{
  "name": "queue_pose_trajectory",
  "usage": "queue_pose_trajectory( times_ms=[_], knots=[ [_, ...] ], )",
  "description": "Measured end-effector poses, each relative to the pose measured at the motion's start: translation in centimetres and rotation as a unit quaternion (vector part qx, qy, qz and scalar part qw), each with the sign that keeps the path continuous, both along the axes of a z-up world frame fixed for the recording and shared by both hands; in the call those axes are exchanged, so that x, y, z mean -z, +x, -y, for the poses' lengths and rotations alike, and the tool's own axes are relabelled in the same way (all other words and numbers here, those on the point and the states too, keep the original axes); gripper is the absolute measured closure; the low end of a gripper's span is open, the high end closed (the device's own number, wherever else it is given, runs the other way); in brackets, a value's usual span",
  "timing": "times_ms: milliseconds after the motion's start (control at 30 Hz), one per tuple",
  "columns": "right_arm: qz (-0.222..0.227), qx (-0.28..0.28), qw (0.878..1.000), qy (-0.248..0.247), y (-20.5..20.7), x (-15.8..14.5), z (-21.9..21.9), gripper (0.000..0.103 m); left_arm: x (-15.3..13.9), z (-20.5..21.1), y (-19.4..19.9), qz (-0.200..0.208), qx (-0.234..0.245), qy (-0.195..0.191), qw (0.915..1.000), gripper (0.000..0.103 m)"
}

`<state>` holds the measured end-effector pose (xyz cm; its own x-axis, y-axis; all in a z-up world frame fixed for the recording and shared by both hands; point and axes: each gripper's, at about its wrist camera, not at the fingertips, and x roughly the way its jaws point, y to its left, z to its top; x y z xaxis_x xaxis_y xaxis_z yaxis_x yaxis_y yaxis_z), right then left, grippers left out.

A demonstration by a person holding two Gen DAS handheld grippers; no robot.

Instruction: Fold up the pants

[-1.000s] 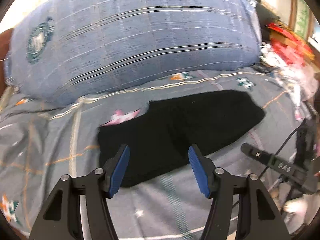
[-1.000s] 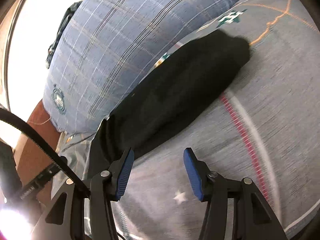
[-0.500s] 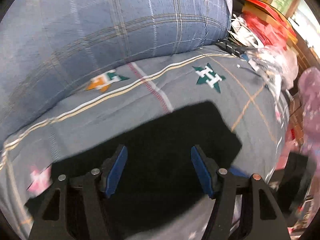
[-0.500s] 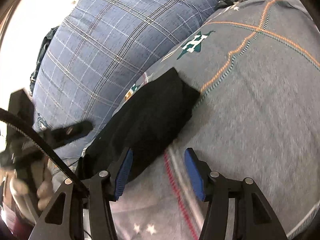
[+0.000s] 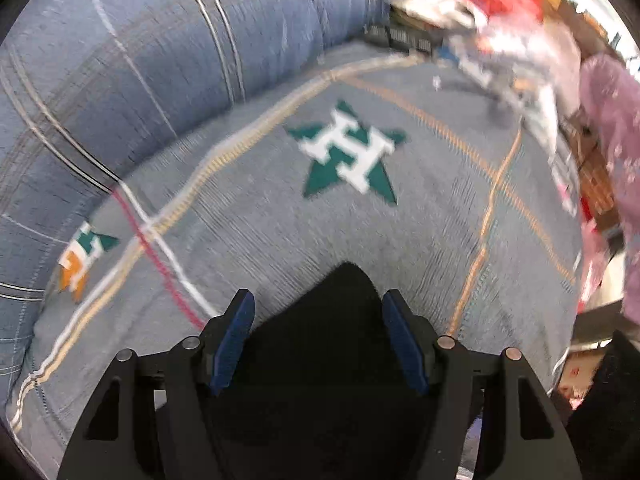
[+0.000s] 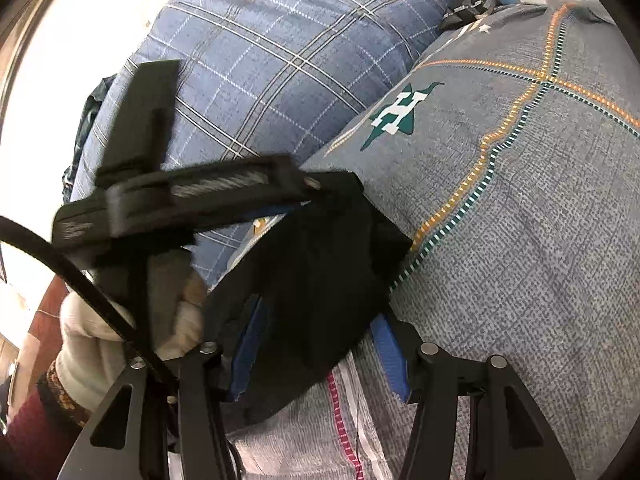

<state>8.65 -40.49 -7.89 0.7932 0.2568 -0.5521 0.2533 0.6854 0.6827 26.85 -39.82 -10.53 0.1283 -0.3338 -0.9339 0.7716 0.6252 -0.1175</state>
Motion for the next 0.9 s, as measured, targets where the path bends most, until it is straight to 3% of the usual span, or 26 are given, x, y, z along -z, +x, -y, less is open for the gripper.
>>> queue_pose_trajectory(
  times_ms=[67, 100, 133, 233, 467, 700, 900],
  knots=[
    [0.003, -0.005, 1.000, -0.005, 0.0, 0.1, -0.1, 0.053, -0.1, 0.2, -0.5, 0.014, 0.002, -0.005, 0.9999, 0.053],
    [0.003, -0.009, 1.000, -0.009, 0.0, 0.0, -0.1, 0.067, -0.4, 0.2, -0.8, 0.017, 0.003, -0.007, 0.9998, 0.073],
    [0.006, -0.015, 1.000, -0.009, 0.0, -0.1, -0.1, 0.073, -0.8, 0.1, -1.0, 0.014, 0.007, -0.013, 0.9998, 0.083],
    [0.016, -0.027, 0.999, -0.015, -0.1, -1.1, -0.4, 0.079, -2.2, -0.8, -1.9, 0.025, 0.011, -0.028, 0.9992, 0.090],
    [0.044, -0.057, 0.996, -0.043, -0.8, -4.8, -2.7, 0.083, -8.1, -6.9, -2.9, 0.030, -0.038, -0.119, 0.9917, 0.091],
    [0.071, -0.099, 0.990, -0.077, -1.0, -8.8, -7.4, 0.087, -12.1, -15.3, -4.2, 0.029, -0.110, -0.202, 0.9728, 0.091],
    [0.074, -0.153, 0.978, -0.119, -1.0, -10.9, -13.1, 0.088, -12.7, -23.9, -4.9, 0.011, -0.175, -0.254, 0.9512, 0.094]
  ],
)
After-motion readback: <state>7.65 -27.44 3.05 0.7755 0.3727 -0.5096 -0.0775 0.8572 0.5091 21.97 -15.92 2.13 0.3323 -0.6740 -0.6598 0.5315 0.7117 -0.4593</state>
